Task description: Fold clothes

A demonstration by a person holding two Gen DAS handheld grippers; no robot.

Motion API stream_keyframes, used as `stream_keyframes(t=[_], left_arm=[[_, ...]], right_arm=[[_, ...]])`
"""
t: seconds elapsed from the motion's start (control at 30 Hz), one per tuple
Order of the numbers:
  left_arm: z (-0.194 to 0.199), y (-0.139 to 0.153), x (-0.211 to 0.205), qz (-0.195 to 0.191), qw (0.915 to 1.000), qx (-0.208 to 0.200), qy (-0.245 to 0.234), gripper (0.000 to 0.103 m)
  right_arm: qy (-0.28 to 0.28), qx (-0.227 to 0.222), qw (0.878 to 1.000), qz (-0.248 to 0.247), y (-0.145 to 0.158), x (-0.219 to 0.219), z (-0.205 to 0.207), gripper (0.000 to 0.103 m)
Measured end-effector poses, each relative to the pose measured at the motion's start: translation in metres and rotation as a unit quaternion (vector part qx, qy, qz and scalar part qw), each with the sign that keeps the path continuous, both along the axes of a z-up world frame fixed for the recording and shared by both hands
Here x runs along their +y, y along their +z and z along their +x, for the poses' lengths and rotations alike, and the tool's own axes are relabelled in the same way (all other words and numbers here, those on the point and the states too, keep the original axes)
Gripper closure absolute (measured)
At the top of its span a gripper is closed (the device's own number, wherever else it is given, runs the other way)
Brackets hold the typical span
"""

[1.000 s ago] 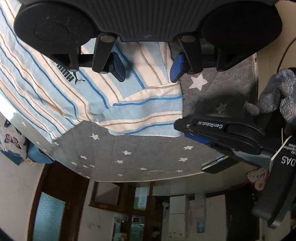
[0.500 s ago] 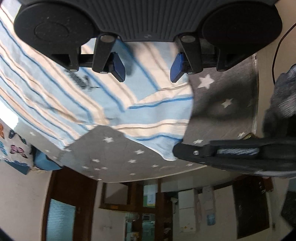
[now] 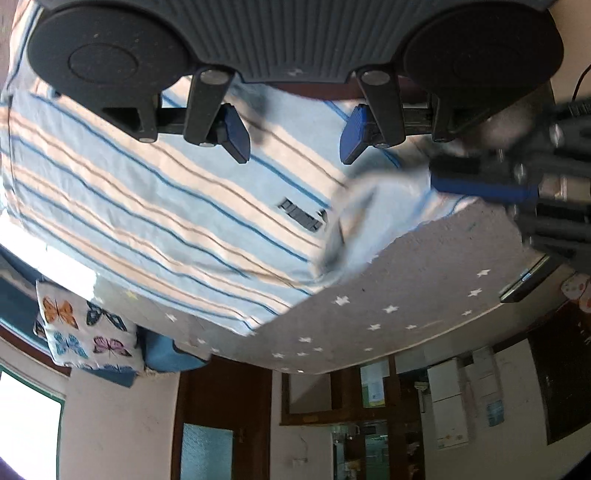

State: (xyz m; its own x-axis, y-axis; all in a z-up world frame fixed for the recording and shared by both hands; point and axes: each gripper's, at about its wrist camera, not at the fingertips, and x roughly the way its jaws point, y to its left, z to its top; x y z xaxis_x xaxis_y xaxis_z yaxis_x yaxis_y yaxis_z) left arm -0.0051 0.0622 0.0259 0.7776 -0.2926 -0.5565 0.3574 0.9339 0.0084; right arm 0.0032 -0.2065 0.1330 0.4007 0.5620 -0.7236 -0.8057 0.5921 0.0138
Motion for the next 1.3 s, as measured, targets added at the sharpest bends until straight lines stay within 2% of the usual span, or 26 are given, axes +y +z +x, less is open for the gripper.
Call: stream_keyframes(t=[0.1,0.2,0.33,0.47,0.6,0.8,0.93,1.07,1.3], left_arm=[[-0.006,-0.006,-0.002,0.006,0.9997,0.014,-0.019,0.097],[-0.01,-0.003,0.008,0.009,0.9997,0.01,-0.019,0.097],[0.001,0.003,0.028,0.016,0.9992,0.004,0.035,0.097],[0.023,-0.012,0.046,0.027,0.9938,0.039,0.1,0.097],[0.024,-0.024,0.055,0.05,0.9913,0.053,0.11,0.098],[0.032,-0.009,0.055,0.05,0.9911,0.042,0.116,0.097],[0.057,0.0,0.045,0.047,0.9919,0.029,0.115,0.097],[0.093,-0.005,0.034,0.047,0.9924,0.032,0.109,0.097],[0.121,-0.026,0.025,0.053,0.9922,0.055,0.098,0.096]], right_arm=[[-0.002,0.002,1.0,0.002,-0.002,-0.003,0.002,0.048],[-0.004,0.004,1.0,0.014,0.002,-0.005,0.003,0.048],[0.009,0.009,1.0,0.027,0.007,-0.002,-0.003,0.05],[0.027,0.017,0.999,0.033,0.005,0.007,-0.01,0.054],[0.052,0.022,0.998,0.03,0.0,0.017,-0.019,0.059],[0.075,0.032,0.997,0.015,-0.009,0.022,-0.026,0.063],[0.059,0.027,0.998,0.023,0.001,0.008,-0.021,0.063],[0.026,0.021,0.999,0.024,0.007,-0.018,-0.012,0.063],[-0.082,0.009,0.996,0.018,0.013,-0.093,0.015,0.063]])
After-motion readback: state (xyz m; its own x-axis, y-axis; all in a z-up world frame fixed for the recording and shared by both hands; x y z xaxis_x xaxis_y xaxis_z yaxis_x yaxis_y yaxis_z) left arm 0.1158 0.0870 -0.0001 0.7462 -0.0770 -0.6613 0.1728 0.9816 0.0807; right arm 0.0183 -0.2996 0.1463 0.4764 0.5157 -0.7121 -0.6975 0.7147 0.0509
